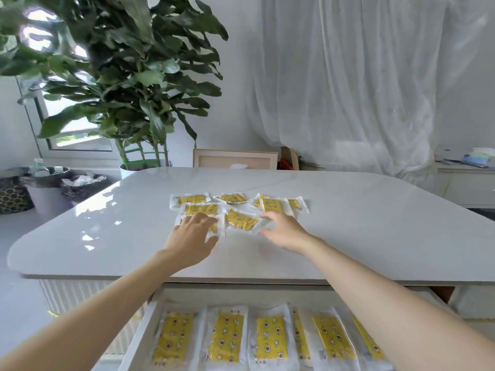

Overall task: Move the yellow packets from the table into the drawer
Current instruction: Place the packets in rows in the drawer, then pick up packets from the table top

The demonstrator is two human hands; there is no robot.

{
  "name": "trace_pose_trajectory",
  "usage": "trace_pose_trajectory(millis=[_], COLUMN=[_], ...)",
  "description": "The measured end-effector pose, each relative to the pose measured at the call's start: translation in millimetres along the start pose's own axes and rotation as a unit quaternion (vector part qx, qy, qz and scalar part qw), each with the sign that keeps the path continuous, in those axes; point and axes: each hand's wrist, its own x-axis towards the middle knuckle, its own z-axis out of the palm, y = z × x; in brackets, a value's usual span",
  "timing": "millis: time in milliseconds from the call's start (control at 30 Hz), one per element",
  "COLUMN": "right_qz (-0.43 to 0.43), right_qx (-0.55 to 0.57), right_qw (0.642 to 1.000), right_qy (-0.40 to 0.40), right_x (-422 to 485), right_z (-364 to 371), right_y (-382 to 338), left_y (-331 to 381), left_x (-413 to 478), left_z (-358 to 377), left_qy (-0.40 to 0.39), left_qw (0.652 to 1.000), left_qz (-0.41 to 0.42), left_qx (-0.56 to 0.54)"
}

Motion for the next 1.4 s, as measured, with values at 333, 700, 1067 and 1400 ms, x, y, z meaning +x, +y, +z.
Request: trace_pose_trajectory(millis=[333,700,1067,1400], right_qz=[-0.103,-0.088,-0.006,0.089], right_qx=[-0.118,-0.141,-0.014,-0.05], right_qw=[0.988,0.982,0.993,0.984], right_qy=[0.011,0.092,-0.119,-0.143], right_x=[56.7,66.3,56.1,53.9], right_z=[54.1,37.3,3.6,-8.3], right_y=[-14.7,-11.7,9.6,-0.7], left_y=[-44.8,-45.1,-33.2,-26.5], left_x=[54.5,69.3,60.2,61.5], left_z=[27.9,19.2,0.3,2.7], left_qy=[-0.031,-0.063,-0.13,-0.153], left_qw=[0.995,0.996,0.989,0.982], left_qz=[-0.08,-0.07,-0.063,-0.099], left_qx=[-0.046,0.01,-0.034,0.044])
